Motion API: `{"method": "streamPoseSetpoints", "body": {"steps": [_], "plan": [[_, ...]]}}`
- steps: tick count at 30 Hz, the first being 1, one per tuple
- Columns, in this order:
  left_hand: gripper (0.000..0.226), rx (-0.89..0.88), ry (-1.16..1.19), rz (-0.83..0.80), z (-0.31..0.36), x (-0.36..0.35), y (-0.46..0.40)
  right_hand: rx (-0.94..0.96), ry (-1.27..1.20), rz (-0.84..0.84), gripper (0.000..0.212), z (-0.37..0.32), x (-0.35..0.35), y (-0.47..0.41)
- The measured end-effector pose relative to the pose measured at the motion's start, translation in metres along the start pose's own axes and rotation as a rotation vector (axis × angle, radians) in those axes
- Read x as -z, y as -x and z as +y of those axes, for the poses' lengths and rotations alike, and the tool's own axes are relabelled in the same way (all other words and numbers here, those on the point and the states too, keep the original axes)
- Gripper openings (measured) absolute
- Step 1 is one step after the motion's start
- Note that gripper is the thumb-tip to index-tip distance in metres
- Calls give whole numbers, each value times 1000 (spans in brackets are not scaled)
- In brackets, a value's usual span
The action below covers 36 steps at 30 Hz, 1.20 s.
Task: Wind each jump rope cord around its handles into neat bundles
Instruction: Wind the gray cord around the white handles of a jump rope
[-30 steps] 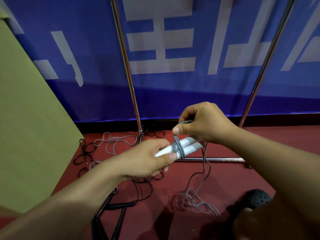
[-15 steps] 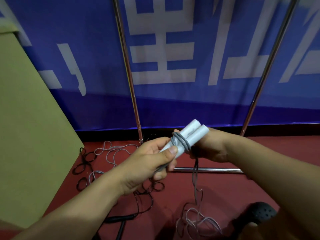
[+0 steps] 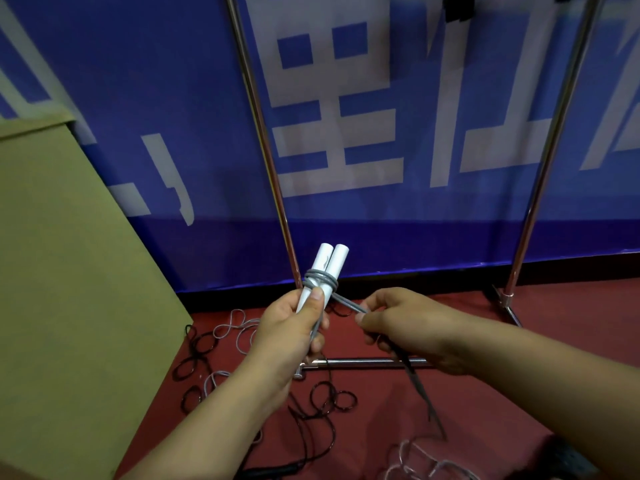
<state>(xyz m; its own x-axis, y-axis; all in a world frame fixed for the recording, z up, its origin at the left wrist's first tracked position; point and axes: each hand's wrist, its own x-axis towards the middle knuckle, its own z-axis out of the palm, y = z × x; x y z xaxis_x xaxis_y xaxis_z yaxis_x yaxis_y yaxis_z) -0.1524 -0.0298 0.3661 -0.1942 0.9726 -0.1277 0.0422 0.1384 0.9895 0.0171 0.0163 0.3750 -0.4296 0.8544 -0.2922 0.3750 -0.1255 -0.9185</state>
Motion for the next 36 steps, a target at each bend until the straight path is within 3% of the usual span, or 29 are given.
{"method": "streamPoseSetpoints", "body": {"steps": [8, 14, 19, 25, 31, 36], "plan": [[32, -3, -144, 141, -5, 8, -8, -28, 24, -56, 7, 2, -5, 8], [31, -34, -236, 131, -10, 7, -9, 42, 161, -82, 14, -5, -6, 16], [28, -36, -297, 141, -13, 8, -14, 39, 263, -89, 34, -13, -1, 26], [22, -10, -356, 148, -18, 11, -17, 179, 463, -3, 39, -13, 12, 39], [21, 22, -503, 9, -23, 1, -16, 331, 539, 145, 27, -11, 24, 38], [18, 22, -644, -211, -16, -13, -7, 414, 583, 273, 21, -8, 33, 33]]}}
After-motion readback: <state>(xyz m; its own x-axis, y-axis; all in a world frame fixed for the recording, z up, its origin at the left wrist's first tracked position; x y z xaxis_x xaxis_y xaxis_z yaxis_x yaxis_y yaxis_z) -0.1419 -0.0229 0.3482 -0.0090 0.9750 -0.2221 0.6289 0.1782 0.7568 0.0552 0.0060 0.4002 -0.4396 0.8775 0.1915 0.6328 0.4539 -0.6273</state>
